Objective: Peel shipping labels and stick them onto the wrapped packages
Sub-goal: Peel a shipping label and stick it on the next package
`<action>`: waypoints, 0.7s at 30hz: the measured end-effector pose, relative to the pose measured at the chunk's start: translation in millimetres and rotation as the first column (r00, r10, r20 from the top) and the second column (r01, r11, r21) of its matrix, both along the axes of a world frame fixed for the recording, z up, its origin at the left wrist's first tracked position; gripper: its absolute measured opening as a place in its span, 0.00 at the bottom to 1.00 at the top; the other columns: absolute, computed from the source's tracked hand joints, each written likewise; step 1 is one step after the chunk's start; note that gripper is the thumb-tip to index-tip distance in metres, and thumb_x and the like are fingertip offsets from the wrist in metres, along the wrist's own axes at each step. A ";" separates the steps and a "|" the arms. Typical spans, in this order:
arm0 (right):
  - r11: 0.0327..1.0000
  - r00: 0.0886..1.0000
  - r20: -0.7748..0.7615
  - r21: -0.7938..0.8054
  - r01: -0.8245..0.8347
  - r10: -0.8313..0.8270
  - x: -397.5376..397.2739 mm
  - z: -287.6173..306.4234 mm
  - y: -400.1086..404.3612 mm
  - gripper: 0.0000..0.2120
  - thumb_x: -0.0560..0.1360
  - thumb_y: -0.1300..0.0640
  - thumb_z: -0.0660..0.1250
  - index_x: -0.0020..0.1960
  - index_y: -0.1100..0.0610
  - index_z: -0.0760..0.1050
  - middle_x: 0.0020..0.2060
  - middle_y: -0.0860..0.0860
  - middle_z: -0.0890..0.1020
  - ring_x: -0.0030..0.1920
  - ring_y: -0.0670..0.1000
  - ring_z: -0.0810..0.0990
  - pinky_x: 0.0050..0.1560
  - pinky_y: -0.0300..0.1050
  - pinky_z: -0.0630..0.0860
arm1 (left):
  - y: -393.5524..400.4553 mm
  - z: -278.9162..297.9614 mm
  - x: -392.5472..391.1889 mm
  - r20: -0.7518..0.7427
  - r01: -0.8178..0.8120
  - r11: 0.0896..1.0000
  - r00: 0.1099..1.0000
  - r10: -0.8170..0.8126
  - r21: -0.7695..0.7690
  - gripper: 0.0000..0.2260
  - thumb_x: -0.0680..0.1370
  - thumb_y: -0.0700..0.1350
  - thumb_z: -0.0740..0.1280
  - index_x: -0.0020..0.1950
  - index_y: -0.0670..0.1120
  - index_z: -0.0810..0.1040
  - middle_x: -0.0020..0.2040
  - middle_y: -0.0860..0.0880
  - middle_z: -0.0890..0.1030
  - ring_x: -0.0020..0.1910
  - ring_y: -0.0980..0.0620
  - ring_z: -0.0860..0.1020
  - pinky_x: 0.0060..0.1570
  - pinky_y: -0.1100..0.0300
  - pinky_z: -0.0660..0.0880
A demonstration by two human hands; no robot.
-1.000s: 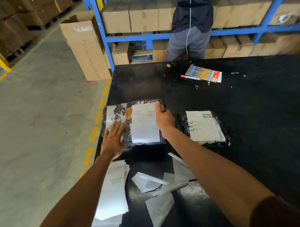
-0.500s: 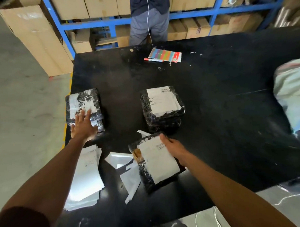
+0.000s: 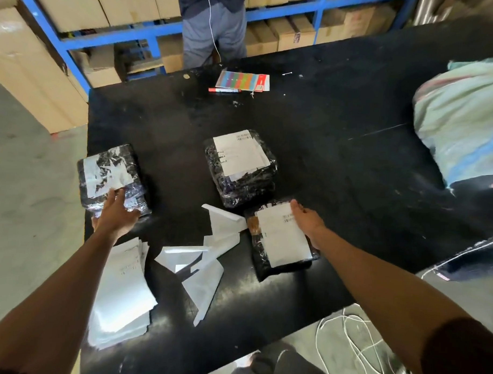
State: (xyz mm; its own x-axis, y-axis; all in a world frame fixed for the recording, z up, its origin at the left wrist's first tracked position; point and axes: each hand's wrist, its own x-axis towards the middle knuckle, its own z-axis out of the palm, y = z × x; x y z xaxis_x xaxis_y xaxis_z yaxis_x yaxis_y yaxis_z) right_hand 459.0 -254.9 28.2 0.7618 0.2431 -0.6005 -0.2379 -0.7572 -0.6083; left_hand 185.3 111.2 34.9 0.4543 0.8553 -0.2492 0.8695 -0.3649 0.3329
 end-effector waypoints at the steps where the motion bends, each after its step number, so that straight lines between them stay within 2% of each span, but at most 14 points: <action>1: 1.000 1.000 -0.019 0.015 -0.023 0.024 -1.7 -5.0 5.8 0.35 0.76 0.32 0.56 0.68 0.59 0.71 0.65 0.59 0.76 0.65 0.62 0.74 0.68 0.54 0.71 | -0.1 -0.1 0.3 0.000 0.001 1.000 1.000 -0.001 -0.002 0.33 0.78 0.47 0.66 0.80 0.48 0.54 0.81 0.50 0.47 0.79 0.44 0.51 0.75 0.39 0.53; 4: 0.990 0.988 0.060 0.006 -0.141 0.141 -8.2 -17.7 26.8 0.22 0.77 0.37 0.62 0.56 0.56 0.71 0.57 0.57 0.75 0.55 0.57 0.75 0.59 0.51 0.73 | -1.5 -2.3 -2.0 0.026 0.010 1.000 1.000 -0.010 -0.014 0.34 0.78 0.47 0.67 0.80 0.48 0.53 0.81 0.49 0.46 0.79 0.43 0.53 0.74 0.38 0.55; 5: 0.983 0.976 0.117 -0.033 -0.182 0.185 -10.6 -19.2 33.5 0.20 0.78 0.39 0.61 0.57 0.56 0.71 0.58 0.59 0.74 0.56 0.58 0.74 0.61 0.53 0.72 | -2.1 -3.0 -2.8 0.040 0.011 1.000 0.999 -0.010 -0.016 0.35 0.78 0.47 0.68 0.80 0.48 0.53 0.81 0.49 0.46 0.79 0.42 0.53 0.73 0.37 0.56; 6: 0.972 0.959 0.165 -0.087 -0.220 0.232 -13.3 -19.4 38.0 0.22 0.79 0.41 0.60 0.61 0.57 0.71 0.61 0.60 0.73 0.61 0.60 0.73 0.64 0.55 0.70 | -3.3 -2.9 -2.9 0.052 0.012 1.000 0.999 -0.011 -0.018 0.35 0.78 0.47 0.68 0.80 0.48 0.53 0.81 0.49 0.46 0.79 0.41 0.54 0.73 0.36 0.56; 8: 0.941 0.911 0.262 -0.198 -0.273 0.319 -20.3 -15.9 44.9 0.26 0.81 0.43 0.57 0.71 0.59 0.65 0.68 0.61 0.69 0.68 0.63 0.68 0.67 0.58 0.67 | -5.9 -2.8 -3.1 0.074 0.019 1.000 0.997 -0.020 0.003 0.33 0.78 0.47 0.68 0.79 0.48 0.56 0.81 0.50 0.46 0.78 0.41 0.57 0.72 0.37 0.58; 10: 0.920 0.809 0.447 -0.271 -0.284 0.382 -30.1 -12.8 45.9 0.25 0.80 0.46 0.58 0.74 0.57 0.63 0.69 0.59 0.68 0.68 0.61 0.67 0.65 0.59 0.68 | -12.5 -6.5 -4.5 0.103 0.012 1.000 0.995 -0.014 0.018 0.30 0.78 0.47 0.68 0.78 0.47 0.62 0.81 0.50 0.49 0.76 0.42 0.62 0.71 0.40 0.62; 11: 0.908 0.716 0.559 -0.288 -0.305 0.418 -36.7 -12.4 49.5 0.24 0.79 0.48 0.60 0.72 0.56 0.66 0.68 0.57 0.69 0.67 0.60 0.69 0.63 0.58 0.69 | -17.7 -10.0 -8.2 0.133 -0.004 1.000 0.991 0.002 0.014 0.27 0.78 0.47 0.68 0.76 0.47 0.65 0.81 0.49 0.52 0.74 0.43 0.65 0.71 0.42 0.64; 13: 0.874 0.528 0.708 -0.287 -0.391 0.469 -52.4 -13.4 59.3 0.19 0.77 0.51 0.63 0.66 0.54 0.73 0.62 0.55 0.74 0.61 0.58 0.73 0.59 0.55 0.71 | -35.3 -22.4 -16.7 0.212 0.013 1.000 0.977 -0.017 0.019 0.21 0.78 0.45 0.68 0.71 0.46 0.72 0.76 0.44 0.66 0.70 0.41 0.70 0.67 0.44 0.69; 14: 0.844 0.474 0.730 -0.266 -0.465 0.492 -62.8 -14.1 68.9 0.16 0.76 0.52 0.64 0.63 0.53 0.76 0.60 0.53 0.75 0.59 0.56 0.74 0.56 0.53 0.72 | -45.6 -29.7 -24.8 0.257 0.023 0.999 0.966 -0.031 0.034 0.18 0.78 0.43 0.67 0.68 0.45 0.75 0.71 0.42 0.72 0.67 0.40 0.73 0.64 0.45 0.71; 16: 0.761 0.439 0.708 -0.217 -0.611 0.554 -86.6 -16.0 90.6 0.12 0.77 0.53 0.63 0.59 0.52 0.77 0.58 0.51 0.76 0.57 0.53 0.75 0.55 0.49 0.72 | -65.5 -42.0 -42.7 0.354 0.013 0.998 0.935 -0.036 0.068 0.14 0.76 0.40 0.67 0.62 0.43 0.79 0.64 0.41 0.77 0.62 0.39 0.77 0.61 0.48 0.74; 18: 0.653 0.396 0.676 -0.167 -0.739 0.622 -110.7 -16.5 114.4 0.12 0.78 0.53 0.62 0.60 0.52 0.77 0.57 0.50 0.77 0.56 0.52 0.75 0.56 0.47 0.73 | -80.0 -46.3 -62.8 0.412 -0.026 0.993 0.911 -0.024 0.113 0.16 0.76 0.46 0.63 0.61 0.42 0.80 0.63 0.42 0.79 0.61 0.41 0.77 0.61 0.51 0.73; 21: 0.516 0.435 0.572 0.025 -0.856 0.695 -147.9 -15.4 154.0 0.11 0.79 0.56 0.62 0.59 0.53 0.78 0.52 0.52 0.80 0.53 0.52 0.79 0.54 0.46 0.76 | -87.7 -48.3 -93.8 0.401 -0.125 0.976 0.915 0.045 0.177 0.22 0.77 0.53 0.54 0.63 0.45 0.79 0.67 0.44 0.76 0.64 0.42 0.75 0.65 0.48 0.70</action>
